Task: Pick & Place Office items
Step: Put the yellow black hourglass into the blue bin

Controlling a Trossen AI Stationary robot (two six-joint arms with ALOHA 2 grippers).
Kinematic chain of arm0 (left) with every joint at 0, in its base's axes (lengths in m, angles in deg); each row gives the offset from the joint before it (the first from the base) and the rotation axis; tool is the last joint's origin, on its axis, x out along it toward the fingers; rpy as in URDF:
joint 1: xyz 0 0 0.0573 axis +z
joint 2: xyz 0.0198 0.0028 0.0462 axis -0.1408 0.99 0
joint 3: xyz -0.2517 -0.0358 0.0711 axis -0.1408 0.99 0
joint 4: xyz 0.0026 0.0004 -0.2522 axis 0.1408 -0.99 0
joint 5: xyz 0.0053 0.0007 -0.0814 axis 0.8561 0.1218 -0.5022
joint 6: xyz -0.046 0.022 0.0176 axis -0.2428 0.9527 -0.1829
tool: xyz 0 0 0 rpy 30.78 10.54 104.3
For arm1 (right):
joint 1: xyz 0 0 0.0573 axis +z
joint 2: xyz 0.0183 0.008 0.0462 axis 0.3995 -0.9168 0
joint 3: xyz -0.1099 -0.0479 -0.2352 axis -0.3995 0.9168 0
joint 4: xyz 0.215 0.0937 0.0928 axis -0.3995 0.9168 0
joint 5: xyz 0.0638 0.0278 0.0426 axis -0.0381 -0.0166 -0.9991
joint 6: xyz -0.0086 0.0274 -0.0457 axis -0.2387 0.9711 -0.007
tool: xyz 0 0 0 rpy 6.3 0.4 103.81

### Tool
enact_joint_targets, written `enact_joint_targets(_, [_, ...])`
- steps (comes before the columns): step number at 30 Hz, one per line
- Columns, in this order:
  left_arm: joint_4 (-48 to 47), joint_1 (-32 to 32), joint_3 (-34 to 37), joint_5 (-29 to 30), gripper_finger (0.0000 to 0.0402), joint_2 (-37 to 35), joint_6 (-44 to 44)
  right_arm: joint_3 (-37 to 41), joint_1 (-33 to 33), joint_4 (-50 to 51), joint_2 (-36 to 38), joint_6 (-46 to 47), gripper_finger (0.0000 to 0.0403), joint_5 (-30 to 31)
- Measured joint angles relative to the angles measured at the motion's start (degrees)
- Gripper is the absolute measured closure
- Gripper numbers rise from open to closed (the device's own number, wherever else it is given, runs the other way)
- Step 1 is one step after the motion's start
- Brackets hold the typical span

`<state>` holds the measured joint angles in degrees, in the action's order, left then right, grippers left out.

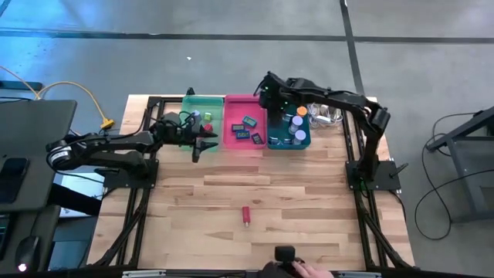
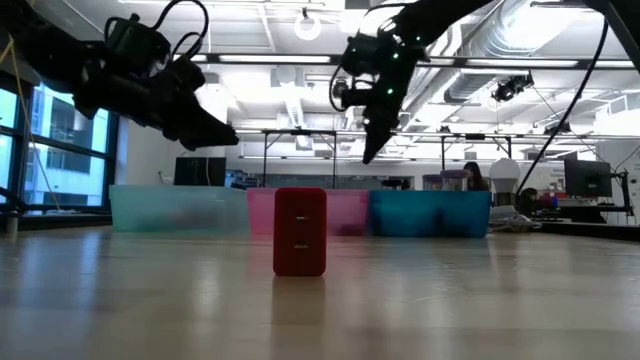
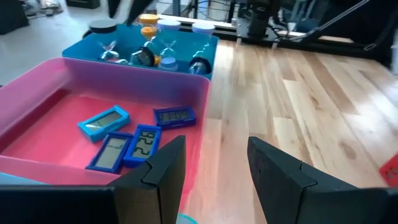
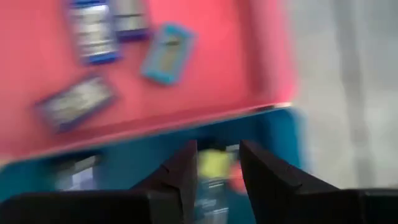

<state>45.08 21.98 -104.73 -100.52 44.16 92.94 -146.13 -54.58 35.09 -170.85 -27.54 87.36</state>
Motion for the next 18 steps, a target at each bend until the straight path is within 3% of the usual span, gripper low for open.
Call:
enact_joint_targets(4, [-0.01,1.19,0.0,-3.88,0.0236,0.0,0.0,0.06,-1.8,3.92,-0.13,-0.91,0.0299,-6.19])
enact_joint_targets(11, [-0.15,1.17,0.0,-4.85,0.0236,0.0,-0.26,0.04,-1.98,5.07,-0.07,7.1,0.03,-1.51])
enact_joint_targets(18, [-0.17,1.16,0.0,-4.82,0.0236,0.0,-0.03,0.13,-1.82,5.21,-0.24,7.56,0.0297,-2.89])
